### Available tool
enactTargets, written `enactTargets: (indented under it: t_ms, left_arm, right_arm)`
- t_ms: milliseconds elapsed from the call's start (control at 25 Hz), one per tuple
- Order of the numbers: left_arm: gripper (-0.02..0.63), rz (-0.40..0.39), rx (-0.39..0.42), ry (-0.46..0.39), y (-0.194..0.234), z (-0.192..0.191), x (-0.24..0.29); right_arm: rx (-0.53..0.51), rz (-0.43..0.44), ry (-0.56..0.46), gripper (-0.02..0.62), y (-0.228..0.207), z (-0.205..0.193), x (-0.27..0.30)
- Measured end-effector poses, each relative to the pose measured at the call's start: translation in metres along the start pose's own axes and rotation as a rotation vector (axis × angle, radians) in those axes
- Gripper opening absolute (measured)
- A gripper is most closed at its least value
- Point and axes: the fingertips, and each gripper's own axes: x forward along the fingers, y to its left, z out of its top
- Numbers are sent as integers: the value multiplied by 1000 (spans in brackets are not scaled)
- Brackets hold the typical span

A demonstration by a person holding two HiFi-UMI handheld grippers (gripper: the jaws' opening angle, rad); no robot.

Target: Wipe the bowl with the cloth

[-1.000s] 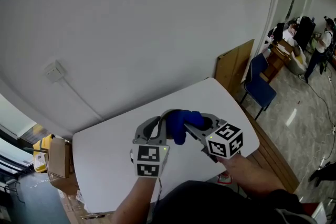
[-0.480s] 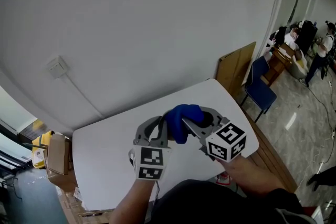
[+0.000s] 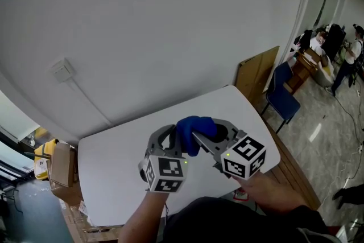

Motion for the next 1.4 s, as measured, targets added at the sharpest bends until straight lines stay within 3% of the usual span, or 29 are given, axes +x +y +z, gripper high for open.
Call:
enactTargets:
  t_ms: [320,480,640,720,880,1000,1160,1400]
  left_arm:
    - [20,1,-110,-102,10,30,-5]
    - [23,23,-96,-155,18,49,-12]
    - [23,44,-88,-153,31,48,-14]
    - [21,43,-102,-136,40,41,-15]
    - [20,-2,-97,-106,54,31,-19]
    - [20,-46,-128,-120,60,36,-30]
    - [20,-93,-227,-197,70,53,-50]
    - [28,-53,-281,-263,90,76,-65]
  right_arm:
    - [22,33,31,77,12,-17,15]
    - [42,59,54,77,22,-27,23]
    - [30,74,56,77,24,-29,21]
    - [28,53,21,77,17,-22,10]
    - [-14,-58,-139,77,-14,24,-20]
    - [-45,-94,-186,75,-34,51,-33]
    - [-58,20,-164,75,-12,49,-22]
    - [-23,136,-145,75,15,36,-10]
